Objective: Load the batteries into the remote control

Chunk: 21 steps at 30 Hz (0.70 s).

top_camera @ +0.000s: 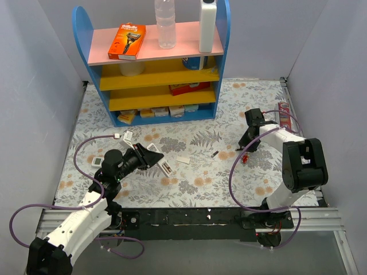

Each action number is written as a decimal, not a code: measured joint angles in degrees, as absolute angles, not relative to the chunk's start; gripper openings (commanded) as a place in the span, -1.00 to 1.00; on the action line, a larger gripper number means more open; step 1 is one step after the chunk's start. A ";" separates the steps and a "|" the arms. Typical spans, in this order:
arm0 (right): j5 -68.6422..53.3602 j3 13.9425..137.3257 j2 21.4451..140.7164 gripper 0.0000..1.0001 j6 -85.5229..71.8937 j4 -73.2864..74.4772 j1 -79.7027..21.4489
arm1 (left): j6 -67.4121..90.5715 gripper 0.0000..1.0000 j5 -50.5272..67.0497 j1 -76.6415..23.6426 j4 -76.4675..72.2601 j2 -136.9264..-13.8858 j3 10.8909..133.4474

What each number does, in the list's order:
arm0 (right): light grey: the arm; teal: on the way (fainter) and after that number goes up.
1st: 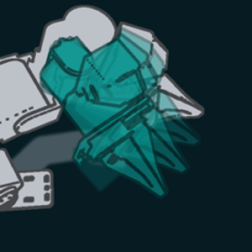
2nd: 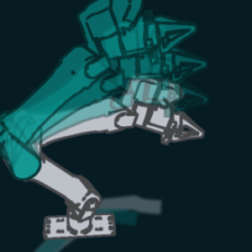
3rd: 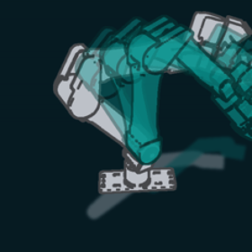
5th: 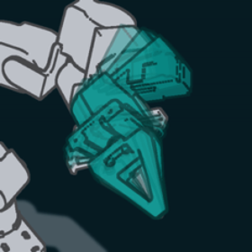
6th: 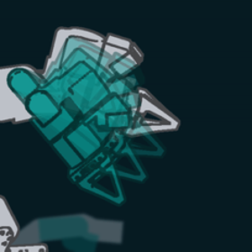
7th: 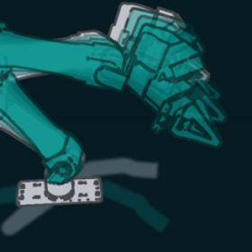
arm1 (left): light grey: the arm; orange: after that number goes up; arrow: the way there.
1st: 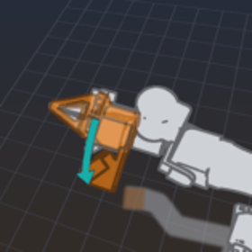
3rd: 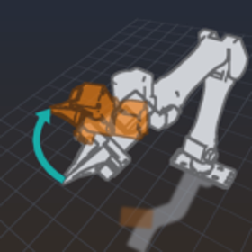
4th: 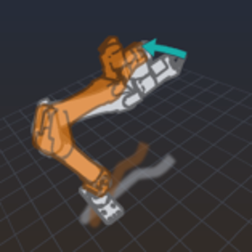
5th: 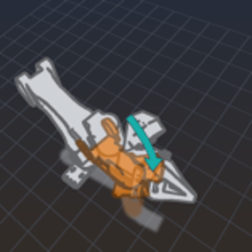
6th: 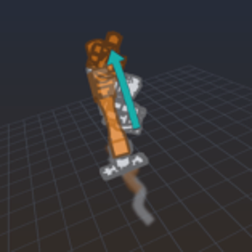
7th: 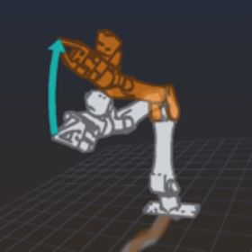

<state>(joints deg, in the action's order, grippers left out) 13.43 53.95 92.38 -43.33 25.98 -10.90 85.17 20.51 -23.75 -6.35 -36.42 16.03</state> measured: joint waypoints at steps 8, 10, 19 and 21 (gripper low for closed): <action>13.21 55.02 95.00 -0.32 -45.63 25.39 -11.27 | 84.12 -1.00 20.47 -23.75 -5.58 -36.12 16.43; 13.30 55.33 95.24 -0.30 -45.89 25.36 -11.66 | 83.81 -1.00 20.45 -23.75 -5.52 -36.12 16.73; 13.80 57.43 95.31 -0.08 -41.52 27.59 -14.59 | 83.55 -1.00 20.40 -23.75 -5.50 -36.12 16.99; 14.24 57.80 94.94 -0.08 -39.22 28.36 -14.72 | 83.57 -1.00 20.40 -23.75 -5.50 -36.12 16.99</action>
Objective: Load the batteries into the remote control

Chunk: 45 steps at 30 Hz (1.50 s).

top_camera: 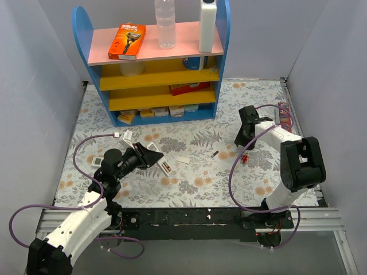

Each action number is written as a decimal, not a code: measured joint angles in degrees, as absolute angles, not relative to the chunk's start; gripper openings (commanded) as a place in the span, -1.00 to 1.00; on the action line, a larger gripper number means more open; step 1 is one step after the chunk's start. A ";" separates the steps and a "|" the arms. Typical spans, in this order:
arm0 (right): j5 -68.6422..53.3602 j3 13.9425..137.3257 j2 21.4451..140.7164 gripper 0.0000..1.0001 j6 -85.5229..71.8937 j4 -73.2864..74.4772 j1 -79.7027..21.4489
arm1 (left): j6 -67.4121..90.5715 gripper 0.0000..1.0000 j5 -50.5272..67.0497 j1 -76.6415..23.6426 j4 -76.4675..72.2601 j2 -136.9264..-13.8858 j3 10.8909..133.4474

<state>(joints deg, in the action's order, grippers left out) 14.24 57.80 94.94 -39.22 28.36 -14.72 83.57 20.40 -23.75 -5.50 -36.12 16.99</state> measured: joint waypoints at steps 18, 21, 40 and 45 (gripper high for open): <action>9.80 55.42 91.22 -0.16 -29.23 30.89 -14.70 | 84.25 -1.00 20.45 -23.75 -5.58 -36.42 16.99; 8.86 54.76 91.24 -0.16 -29.10 30.94 -14.70 | 84.23 -1.00 20.45 -23.75 -5.56 -36.42 16.99; 3.60 52.05 91.70 -0.14 -30.17 28.12 -19.88 | 84.27 -1.00 20.58 -23.75 -5.58 -36.42 16.99; 2.55 53.76 92.71 -0.04 -27.68 28.53 -21.52 | 84.38 -1.00 20.60 -23.75 -5.56 -36.42 16.99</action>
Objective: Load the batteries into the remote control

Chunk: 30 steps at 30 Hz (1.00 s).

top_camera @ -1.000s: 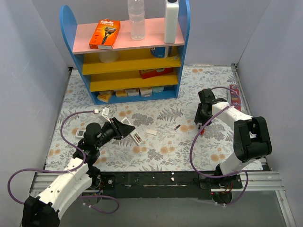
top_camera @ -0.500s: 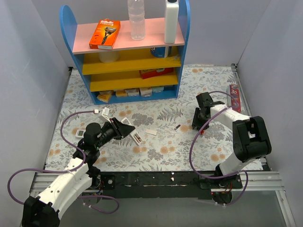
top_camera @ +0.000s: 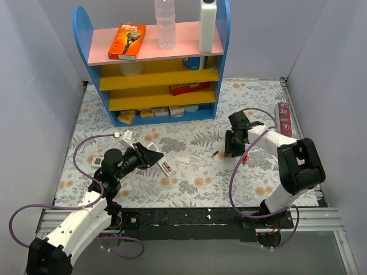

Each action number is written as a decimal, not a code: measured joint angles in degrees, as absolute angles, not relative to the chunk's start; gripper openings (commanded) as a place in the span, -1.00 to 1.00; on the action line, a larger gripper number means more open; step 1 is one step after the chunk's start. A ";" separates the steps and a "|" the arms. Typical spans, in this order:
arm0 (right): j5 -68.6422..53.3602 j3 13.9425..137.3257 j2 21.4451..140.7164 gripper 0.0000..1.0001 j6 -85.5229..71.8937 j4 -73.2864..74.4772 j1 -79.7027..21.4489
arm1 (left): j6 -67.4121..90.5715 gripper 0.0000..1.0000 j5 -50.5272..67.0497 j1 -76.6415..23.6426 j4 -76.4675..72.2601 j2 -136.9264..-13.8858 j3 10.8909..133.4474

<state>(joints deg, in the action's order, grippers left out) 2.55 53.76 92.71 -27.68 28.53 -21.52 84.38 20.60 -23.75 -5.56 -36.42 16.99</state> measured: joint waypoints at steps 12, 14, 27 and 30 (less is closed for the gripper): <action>4.95 65.54 93.30 0.30 1.50 32.77 -22.61 | 84.86 -1.00 20.64 -23.75 -5.41 -35.42 16.99; 4.71 64.84 93.36 0.37 6.61 32.99 -22.59 | 84.84 -1.00 20.64 -23.75 -5.04 -35.14 16.99; -4.36 61.30 94.63 0.41 27.94 34.89 -21.04 | 80.93 -1.00 21.04 -23.75 1.43 -34.63 21.32; -5.15 61.49 96.88 0.39 30.00 36.10 -20.58 | 80.29 -1.00 21.08 -23.75 3.01 -34.06 21.52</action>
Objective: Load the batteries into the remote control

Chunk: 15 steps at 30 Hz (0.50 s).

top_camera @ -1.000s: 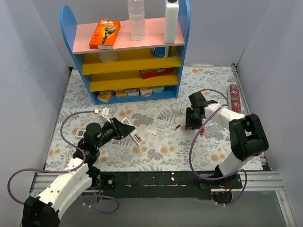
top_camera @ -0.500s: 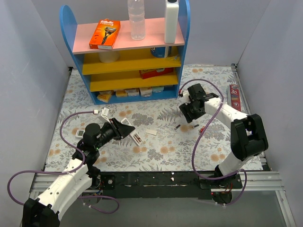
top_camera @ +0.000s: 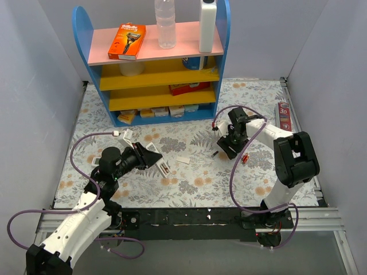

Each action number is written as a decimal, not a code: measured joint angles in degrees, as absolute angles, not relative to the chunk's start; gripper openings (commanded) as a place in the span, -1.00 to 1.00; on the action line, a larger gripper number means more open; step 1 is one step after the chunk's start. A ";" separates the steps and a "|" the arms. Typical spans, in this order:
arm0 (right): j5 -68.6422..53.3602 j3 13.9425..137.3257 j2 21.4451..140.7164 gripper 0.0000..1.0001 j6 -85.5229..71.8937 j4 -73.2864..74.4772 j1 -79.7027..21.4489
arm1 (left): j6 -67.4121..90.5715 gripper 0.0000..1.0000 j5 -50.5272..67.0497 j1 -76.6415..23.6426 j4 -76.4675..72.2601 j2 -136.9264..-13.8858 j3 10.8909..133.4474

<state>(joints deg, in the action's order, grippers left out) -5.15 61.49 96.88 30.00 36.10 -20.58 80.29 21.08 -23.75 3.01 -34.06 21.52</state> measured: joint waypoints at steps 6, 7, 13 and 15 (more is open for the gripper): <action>-4.58 61.43 99.09 0.34 31.94 37.19 -19.92 | 79.20 -1.00 21.32 -23.75 6.26 -33.74 22.06; -4.36 61.43 99.09 0.31 32.03 37.17 -19.88 | 79.05 -1.00 21.39 -23.75 6.57 -33.71 22.26; -2.44 60.60 98.98 -0.01 32.32 36.29 -19.88 | 78.78 -1.00 21.47 -23.75 7.11 -33.61 22.52; -2.28 59.81 98.19 -0.22 32.32 35.77 -19.94 | 78.78 -1.00 21.50 -23.75 7.22 -33.61 22.55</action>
<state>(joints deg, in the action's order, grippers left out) -2.28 59.81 98.19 32.32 35.77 -19.94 78.78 21.50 -23.75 7.22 -33.61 22.55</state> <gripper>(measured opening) 0.512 0.237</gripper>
